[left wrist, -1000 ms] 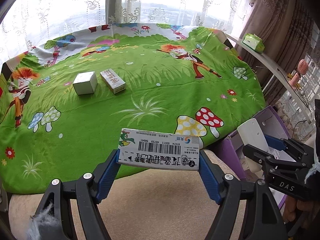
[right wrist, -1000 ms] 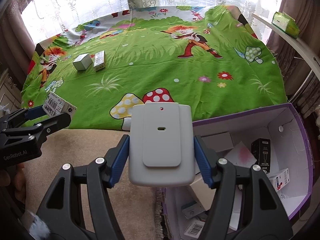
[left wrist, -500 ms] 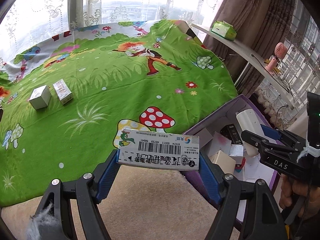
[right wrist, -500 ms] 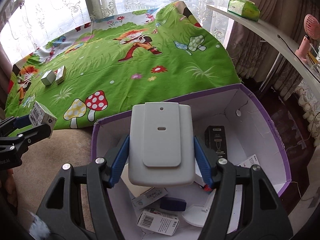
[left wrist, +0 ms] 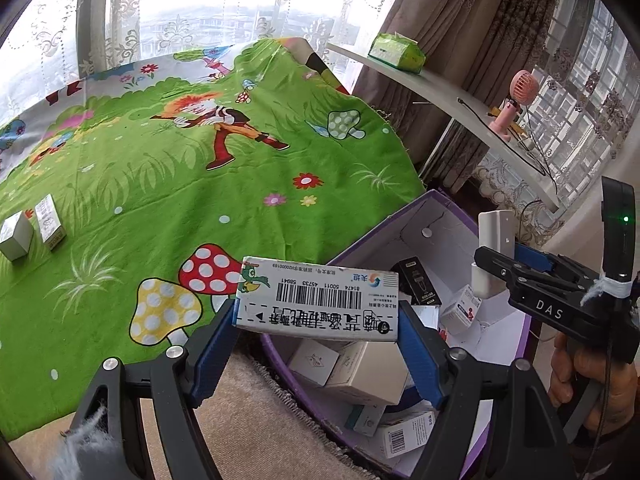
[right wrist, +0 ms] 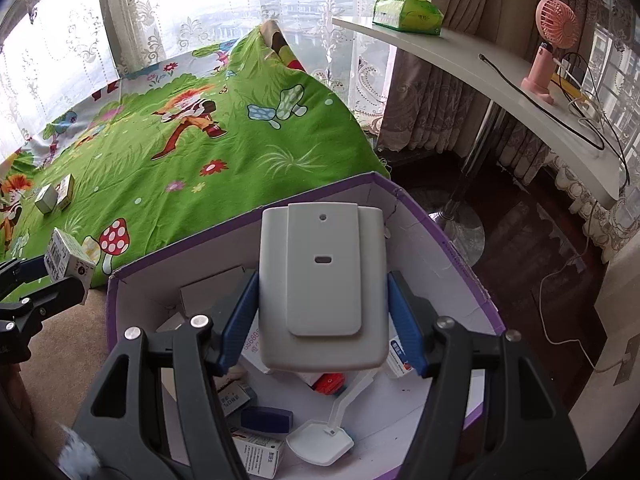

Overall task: Organize rigid objects
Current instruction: 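Lower both items into the storage box and open both grippers, then move both open grippers back over the last two boxes on the bed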

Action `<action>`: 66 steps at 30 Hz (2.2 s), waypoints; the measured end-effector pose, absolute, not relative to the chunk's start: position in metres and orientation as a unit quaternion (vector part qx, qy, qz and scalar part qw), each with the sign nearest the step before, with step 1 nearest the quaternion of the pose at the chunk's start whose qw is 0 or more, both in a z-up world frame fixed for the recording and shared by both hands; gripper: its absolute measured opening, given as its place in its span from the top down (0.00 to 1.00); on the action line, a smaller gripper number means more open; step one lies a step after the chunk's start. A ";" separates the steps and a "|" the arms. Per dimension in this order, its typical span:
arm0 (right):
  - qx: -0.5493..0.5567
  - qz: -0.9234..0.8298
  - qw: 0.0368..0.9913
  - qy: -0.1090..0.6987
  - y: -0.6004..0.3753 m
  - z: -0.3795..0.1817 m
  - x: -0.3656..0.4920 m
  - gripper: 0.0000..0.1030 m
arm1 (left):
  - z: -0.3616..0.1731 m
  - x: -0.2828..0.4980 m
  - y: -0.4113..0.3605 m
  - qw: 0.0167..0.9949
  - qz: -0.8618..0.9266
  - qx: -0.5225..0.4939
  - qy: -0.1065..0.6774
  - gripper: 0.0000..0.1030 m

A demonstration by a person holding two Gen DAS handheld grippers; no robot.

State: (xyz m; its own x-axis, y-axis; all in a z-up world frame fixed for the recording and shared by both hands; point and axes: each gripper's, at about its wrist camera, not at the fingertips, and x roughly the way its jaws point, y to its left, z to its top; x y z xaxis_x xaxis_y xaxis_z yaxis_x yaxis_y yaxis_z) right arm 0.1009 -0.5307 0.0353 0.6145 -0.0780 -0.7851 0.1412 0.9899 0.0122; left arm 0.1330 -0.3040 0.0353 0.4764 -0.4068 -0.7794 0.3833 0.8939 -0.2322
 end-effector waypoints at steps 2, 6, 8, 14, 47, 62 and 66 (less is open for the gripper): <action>0.041 -0.069 0.898 0.433 -0.538 0.036 0.102 0.35 | 0.036 0.134 -0.312 0.858 -0.241 -0.013 0.454 0.25; 0.046 -0.081 0.897 0.431 -0.548 0.037 0.102 0.35 | 0.036 0.138 -0.322 0.853 -0.257 -0.015 0.454 0.23; 0.051 -0.084 0.897 0.432 -0.552 0.037 0.101 0.35 | 0.036 0.138 -0.323 0.853 -0.258 -0.017 0.453 0.22; 0.054 -0.087 0.896 0.432 -0.554 0.037 0.101 0.30 | 0.037 0.139 -0.315 0.855 -0.248 -0.033 0.453 0.19; 0.012 -0.008 0.897 0.441 -0.468 0.044 0.120 0.24 | 0.035 0.152 -0.188 0.871 -0.143 -0.120 0.455 0.19; -0.028 0.072 0.897 0.435 -0.377 0.050 0.153 0.23 | 0.034 0.166 -0.096 0.886 -0.060 -0.121 0.444 0.19; -0.036 0.094 0.895 0.434 -0.349 0.050 0.165 0.21 | 0.031 0.176 -0.066 0.888 -0.028 -0.128 0.440 0.19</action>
